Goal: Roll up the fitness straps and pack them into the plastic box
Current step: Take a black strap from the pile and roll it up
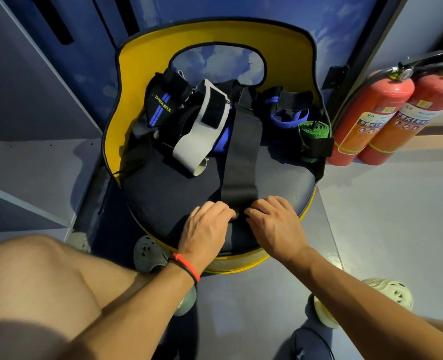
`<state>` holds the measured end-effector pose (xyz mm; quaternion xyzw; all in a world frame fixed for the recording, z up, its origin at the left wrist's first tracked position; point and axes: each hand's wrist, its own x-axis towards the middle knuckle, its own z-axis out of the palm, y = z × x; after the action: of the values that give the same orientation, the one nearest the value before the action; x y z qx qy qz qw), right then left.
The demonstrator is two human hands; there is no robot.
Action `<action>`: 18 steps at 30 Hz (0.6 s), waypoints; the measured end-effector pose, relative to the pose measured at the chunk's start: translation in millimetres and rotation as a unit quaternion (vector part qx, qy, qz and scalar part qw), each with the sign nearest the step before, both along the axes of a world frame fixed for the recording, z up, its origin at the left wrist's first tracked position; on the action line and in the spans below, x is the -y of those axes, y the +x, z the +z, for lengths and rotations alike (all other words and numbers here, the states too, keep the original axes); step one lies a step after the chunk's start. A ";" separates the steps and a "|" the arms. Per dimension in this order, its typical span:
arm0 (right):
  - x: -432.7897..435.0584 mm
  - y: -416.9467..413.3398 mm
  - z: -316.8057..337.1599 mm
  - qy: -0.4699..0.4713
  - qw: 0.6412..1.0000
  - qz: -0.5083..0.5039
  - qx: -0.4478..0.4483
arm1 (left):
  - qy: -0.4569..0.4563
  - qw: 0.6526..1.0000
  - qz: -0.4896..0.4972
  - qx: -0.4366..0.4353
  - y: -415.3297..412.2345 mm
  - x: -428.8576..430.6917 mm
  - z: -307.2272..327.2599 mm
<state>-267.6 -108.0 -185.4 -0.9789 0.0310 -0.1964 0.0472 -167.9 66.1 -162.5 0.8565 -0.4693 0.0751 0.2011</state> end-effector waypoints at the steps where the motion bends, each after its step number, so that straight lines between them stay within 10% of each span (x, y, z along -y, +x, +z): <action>1: -1.3 -0.3 -0.3 0.003 1.000 -0.001 -0.004 | -0.002 1.000 -0.008 -0.014 0.0 -3.2 -1.9; 18: -9.9 -16.1 -1.0 0.096 0.993 -0.047 -0.046 | 0.001 0.988 0.028 -0.150 1.1 -1.1 11.3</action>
<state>-283.7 -98.0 -186.4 -0.9752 0.0977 -0.1494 0.1307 -166.8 67.2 -151.2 0.8711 -0.4097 -0.0490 0.2663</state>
